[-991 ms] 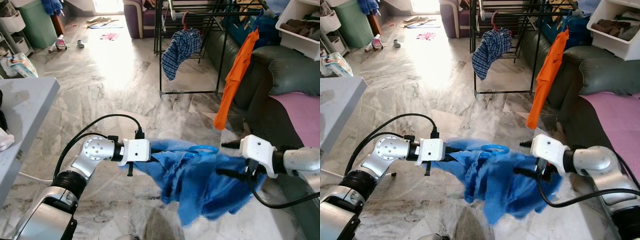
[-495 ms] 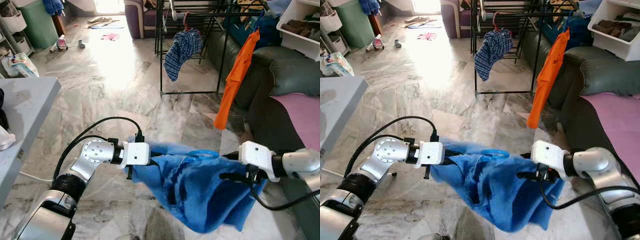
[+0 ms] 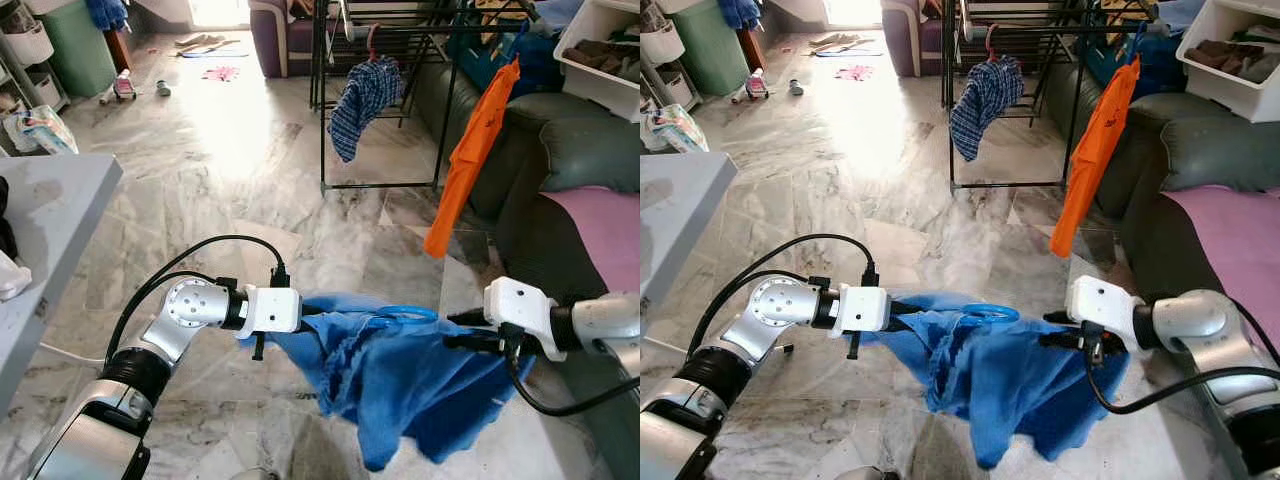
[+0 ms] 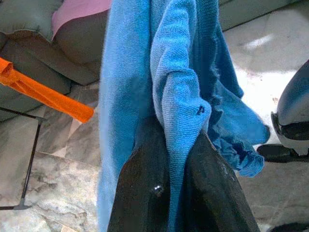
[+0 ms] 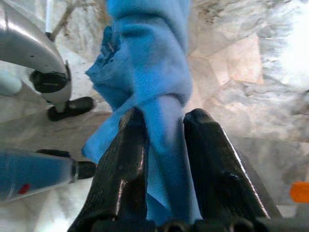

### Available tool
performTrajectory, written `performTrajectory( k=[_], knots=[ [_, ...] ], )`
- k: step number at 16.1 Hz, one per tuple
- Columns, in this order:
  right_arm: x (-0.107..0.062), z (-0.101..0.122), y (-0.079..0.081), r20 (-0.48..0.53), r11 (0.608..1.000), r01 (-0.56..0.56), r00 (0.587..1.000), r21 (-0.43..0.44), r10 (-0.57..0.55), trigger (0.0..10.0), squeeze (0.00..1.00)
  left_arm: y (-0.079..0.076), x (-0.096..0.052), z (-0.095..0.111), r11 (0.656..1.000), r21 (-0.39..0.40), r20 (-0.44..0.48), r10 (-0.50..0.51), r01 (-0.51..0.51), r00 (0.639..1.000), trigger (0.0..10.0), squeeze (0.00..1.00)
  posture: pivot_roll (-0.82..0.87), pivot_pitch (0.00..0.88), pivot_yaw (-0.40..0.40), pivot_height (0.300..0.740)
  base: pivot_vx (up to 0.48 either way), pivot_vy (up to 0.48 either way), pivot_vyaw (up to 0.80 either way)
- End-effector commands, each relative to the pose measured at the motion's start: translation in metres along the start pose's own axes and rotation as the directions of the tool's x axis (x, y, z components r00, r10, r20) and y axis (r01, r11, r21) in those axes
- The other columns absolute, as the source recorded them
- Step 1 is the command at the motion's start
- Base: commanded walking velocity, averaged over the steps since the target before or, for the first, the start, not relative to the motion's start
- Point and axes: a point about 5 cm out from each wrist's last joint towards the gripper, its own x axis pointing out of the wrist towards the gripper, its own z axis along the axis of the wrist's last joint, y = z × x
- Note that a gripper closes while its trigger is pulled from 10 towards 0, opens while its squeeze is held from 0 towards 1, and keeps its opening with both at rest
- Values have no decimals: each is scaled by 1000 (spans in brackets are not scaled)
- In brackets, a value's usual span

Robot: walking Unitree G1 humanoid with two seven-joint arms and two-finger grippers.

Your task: Hang hanger

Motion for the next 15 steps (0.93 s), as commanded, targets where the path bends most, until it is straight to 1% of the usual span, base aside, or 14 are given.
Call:
performTrajectory(
  k=[1, 4, 7, 8, 9, 10, 11, 12, 13, 14, 15],
  knots=[
    [-4, 1, 2, -9, 1000, -28, 1000, -2, 28, 0, 0, 6, -2, 3, 1000, 25, 5, 14, -14, 1000, 0, 0, -72, 51, -7, 740, 0, 0, 0],
    [-3, -7, 12, -52, 996, -81, 995, 35, 83, 0, 0, 9, -2, 3, 999, 14, 3, 45, -45, 999, 0, 0, -74, 52, -8, 740, 0, 0, 0],
    [-1, -11, 12, -53, 998, -46, 997, 49, 48, 0, 0, 9, 0, 3, 997, 5, 6, 76, -76, 997, 0, 0, -76, 51, -12, 740, 0, 0, 0],
    [1, -12, 11, -45, 998, -21, 999, 56, 24, 0, 0, 14, 2, 2, 988, -37, -3, 149, -149, 989, 3490, 0, -75, 51, -13, 740, 0, 0, 0],
    [3, -12, 10, -44, 998, 6, 999, 55, -4, 0, 0, 14, 1, 1, 988, -55, 5, 142, -141, 990, 10000, 522, -76, 52, -13, 740, 0, 0, 0],
    [4, -12, 10, -44, 998, 20, 999, 57, -17, 0, 0, 14, 1, 1, 987, -47, 6, 152, -152, 988, 10000, 1000, -76, 52, -13, 740, 0, 0, 0],
    [7, -11, 10, -24, 997, 52, 998, 51, -50, 0, 0, 15, 0, 1, 981, -23, 4, 193, -193, 981, 10000, 1000, -75, 51, -13, 740, 0, 0, 0],
    [11, -7, 10, 18, 995, 77, 997, 67, -78, 0, 0, 17, -3, 0, 970, -25, 3, 244, -244, 970, 10000, 1000, -77, 50, -11, 740, 0, 0, 0],
    [15, -7, 8, 26, 986, 141, 989, 88, -144, 0, 0, 16, -7, -3, 954, -48, 0, 296, -296, 955, 10000, 1000, -76, 49, -12, 740, 0, 0, 0],
    [18, -9, 6, 8, 978, 191, 981, 86, -192, 0, 0, 15, -9, -5, 942, -80, -2, 327, -326, 945, 10000, 1000, -77, 50, -15, 740, 0, 0, 0],
    [22, -13, 4, -2, 959, 258, 966, 116, -259, 0, 0, 13, -10, -6, 922, -124, 17, 371, -366, 929, 10000, 1000, -78, 48, -17, 740, 0, 0, 0]
  ],
)
